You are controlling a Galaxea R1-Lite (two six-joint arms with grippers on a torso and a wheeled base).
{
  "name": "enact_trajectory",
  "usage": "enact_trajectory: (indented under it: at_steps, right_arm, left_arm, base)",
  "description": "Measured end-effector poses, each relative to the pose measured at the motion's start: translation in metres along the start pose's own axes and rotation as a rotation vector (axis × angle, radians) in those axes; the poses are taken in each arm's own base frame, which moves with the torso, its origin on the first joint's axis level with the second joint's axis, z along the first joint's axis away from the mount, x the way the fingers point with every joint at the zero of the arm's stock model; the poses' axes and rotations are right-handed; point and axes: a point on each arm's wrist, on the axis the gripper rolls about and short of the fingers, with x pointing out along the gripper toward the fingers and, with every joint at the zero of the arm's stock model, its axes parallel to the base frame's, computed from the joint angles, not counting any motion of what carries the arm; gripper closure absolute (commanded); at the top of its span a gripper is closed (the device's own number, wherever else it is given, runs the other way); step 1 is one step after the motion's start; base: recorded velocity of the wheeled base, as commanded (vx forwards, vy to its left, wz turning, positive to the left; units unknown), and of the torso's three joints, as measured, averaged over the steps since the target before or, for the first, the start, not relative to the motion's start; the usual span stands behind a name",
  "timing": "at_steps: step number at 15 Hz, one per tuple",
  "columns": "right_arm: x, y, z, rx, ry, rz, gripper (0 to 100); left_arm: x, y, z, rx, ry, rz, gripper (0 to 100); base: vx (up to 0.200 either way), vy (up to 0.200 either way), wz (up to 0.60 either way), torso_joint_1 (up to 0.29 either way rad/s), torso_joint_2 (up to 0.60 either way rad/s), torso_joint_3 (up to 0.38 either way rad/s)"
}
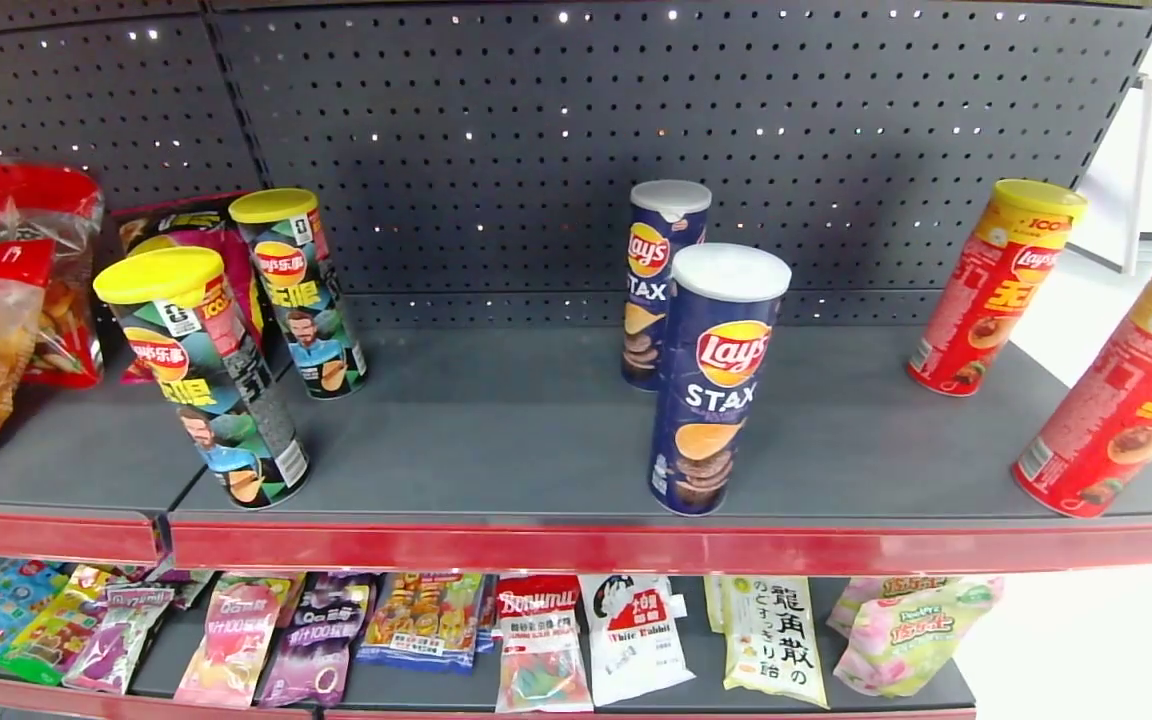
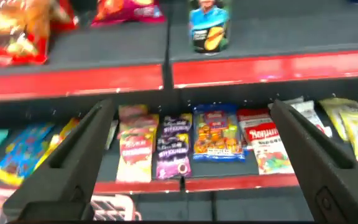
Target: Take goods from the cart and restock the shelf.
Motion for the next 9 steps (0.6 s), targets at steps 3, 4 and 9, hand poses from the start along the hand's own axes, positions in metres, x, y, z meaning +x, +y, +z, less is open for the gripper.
enact_trajectory:
  at_steps: [3, 4, 9]
  right_arm:
    - [0.0, 0.0, 0.0, 0.006, 0.0, 0.0, 0]
    - [0.0, 0.0, 0.0, 0.006, 0.0, 0.0, 0]
    - [0.0, 0.0, 0.0, 0.011, 0.001, 0.001, 0]
  left_arm:
    - [-0.001, -0.005, -0.014, -0.04, 0.013, 0.081, 0]
    - [0.001, -0.006, -0.023, -0.042, 0.027, 0.086, 0]
    - [0.015, -0.011, -0.044, -0.067, -0.098, 0.003, 0]
  base:
    - [0.0, 0.0, 0.0, 0.0, 0.0, 0.0]
    - [0.0, 0.0, 0.0, 0.0, 0.0, 0.0]
    - [0.0, 0.0, 0.0, 0.0, 0.0, 0.0]
